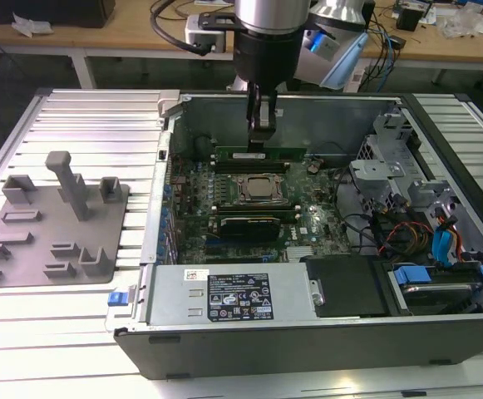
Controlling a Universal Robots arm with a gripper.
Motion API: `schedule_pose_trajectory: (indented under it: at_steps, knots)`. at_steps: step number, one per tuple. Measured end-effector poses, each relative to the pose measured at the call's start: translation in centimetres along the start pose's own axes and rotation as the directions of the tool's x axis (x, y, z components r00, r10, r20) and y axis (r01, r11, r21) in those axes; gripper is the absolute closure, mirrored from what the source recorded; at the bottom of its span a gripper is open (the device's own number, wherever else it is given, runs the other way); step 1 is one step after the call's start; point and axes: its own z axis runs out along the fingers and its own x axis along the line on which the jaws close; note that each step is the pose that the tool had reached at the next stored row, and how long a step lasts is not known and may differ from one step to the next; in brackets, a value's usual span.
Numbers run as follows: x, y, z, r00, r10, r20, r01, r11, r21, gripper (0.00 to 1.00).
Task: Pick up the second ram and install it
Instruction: 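Pick up the second ram and move it above second insertion slot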
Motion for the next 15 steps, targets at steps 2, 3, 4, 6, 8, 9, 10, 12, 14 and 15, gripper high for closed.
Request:
schedule_pose_trajectory:
  at_steps: [2,3,4,6,8,9,10,12,14,15]
  knots:
    - [0.01,0.00,0.64,1.0000,-0.002,0.0000,0.002,1.0000,-0.0001,0.91]
    - [0.02,0.00,0.81,1.0000,-0.002,-0.0001,0.002,1.0000,-0.0001,0.91]
    - [0.02,-0.01,1.01,1.0000,-0.003,-0.0002,0.003,1.0000,-0.0001,0.91]
    - [0.01,0.01,1.29,1.0000,-0.004,-0.0001,0.004,1.0000,0.0004,0.91]
    - [0.01,0.12,1.50,1.0000,-0.004,0.0001,0.004,1.0000,0.0026,0.91]
    - [0.02,0.25,1.70,1.0000,-0.004,0.0004,0.004,1.0000,0.0054,0.91]
    - [0.02,0.29,1.76,1.0000,-0.005,0.0004,0.005,1.0000,0.0060,0.91]
    - [0.01,0.44,1.84,1.0000,-0.005,0.0002,0.005,1.0000,0.0064,0.91]
    - [-0.01,0.52,2.06,1.0000,-0.005,0.0002,0.005,1.0000,0.0065,0.91]
    - [-0.01,0.52,2.13,1.0000,-0.005,0.0000,0.005,1.0000,0.0064,0.91]
